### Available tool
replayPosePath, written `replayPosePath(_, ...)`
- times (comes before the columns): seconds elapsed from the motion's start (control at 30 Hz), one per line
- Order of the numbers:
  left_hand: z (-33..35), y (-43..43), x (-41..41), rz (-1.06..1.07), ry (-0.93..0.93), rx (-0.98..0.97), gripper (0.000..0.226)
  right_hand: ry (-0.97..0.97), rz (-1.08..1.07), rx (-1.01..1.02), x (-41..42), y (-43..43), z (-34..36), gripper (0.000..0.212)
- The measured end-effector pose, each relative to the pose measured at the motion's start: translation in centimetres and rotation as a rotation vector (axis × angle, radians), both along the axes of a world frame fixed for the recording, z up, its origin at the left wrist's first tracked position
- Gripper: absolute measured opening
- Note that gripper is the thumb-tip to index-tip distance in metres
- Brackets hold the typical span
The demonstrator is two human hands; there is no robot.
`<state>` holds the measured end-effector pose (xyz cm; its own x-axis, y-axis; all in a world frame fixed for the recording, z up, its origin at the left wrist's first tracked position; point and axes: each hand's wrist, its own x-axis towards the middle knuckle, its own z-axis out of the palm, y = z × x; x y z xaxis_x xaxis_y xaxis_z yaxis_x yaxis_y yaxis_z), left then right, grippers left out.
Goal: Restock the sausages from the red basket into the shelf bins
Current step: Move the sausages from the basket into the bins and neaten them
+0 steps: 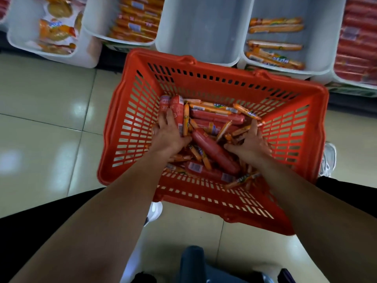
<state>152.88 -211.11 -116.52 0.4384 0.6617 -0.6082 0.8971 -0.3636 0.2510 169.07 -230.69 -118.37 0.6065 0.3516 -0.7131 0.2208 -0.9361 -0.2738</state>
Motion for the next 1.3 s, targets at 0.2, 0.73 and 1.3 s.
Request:
replayPosePath(0.2, -0.4, 2.1, 0.1, 0.154, 0.055, -0.014, 0.138, -0.354, 0.297, 0.241, -4.7, 3.4, 1.6, 0.092)
replayPosePath(0.73, 0.0, 0.6, 0.0, 0.421, -0.113, -0.27, 0.139, -0.198, 0.465, 0.106, -5.1, 2.7, 1.7, 0.073)
replayPosePath(1.3, 18.0, 3.7, -2.1, 0.126, -0.284, -0.034, 0.085, 0.13, 0.151, 0.316, -1.4, 7.0, 16.8, 0.052)
